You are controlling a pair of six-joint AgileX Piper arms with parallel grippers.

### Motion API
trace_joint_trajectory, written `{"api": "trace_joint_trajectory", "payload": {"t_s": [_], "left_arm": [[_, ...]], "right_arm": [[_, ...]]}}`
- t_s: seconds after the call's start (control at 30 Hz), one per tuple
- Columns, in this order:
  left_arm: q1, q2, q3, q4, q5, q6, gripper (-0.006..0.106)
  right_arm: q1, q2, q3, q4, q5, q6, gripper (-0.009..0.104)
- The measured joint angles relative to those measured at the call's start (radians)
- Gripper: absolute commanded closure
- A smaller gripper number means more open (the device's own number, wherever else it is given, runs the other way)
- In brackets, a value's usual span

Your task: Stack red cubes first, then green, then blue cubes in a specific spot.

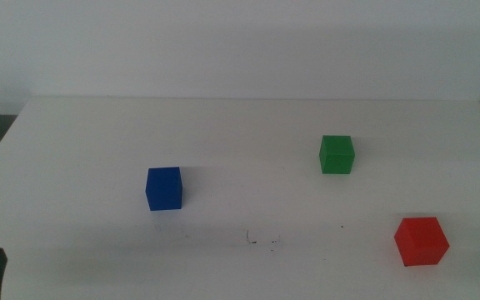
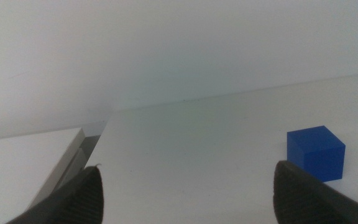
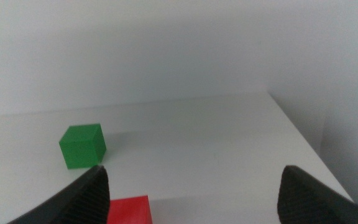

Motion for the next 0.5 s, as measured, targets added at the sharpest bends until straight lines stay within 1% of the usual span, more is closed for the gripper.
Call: {"api": "trace_joint_trajectory", "payload": {"t_s": [0.2, 0.37, 0.43, 0.5], "left_arm": [[0.000, 0.000, 0.000, 0.000, 0.000, 0.000, 0.007], [0.000, 0.000, 0.000, 0.000, 0.000, 0.000, 0.007], [0.000, 0.000, 0.000, 0.000, 0.000, 0.000, 0.007], [0.000, 0.000, 0.000, 0.000, 0.000, 0.000, 0.007]], "right_arm": [[0.000, 0.000, 0.000, 0.000, -0.019, 0.000, 0.002], [0.000, 0.000, 0.000, 0.041, -0.079, 0.034, 0.002], [0.000, 0.005, -0.019, 0.045, -0.044, 0.056, 0.002], [0.000, 0.060, -0.097, 0.045, 0.024, 0.064, 0.002]]}}
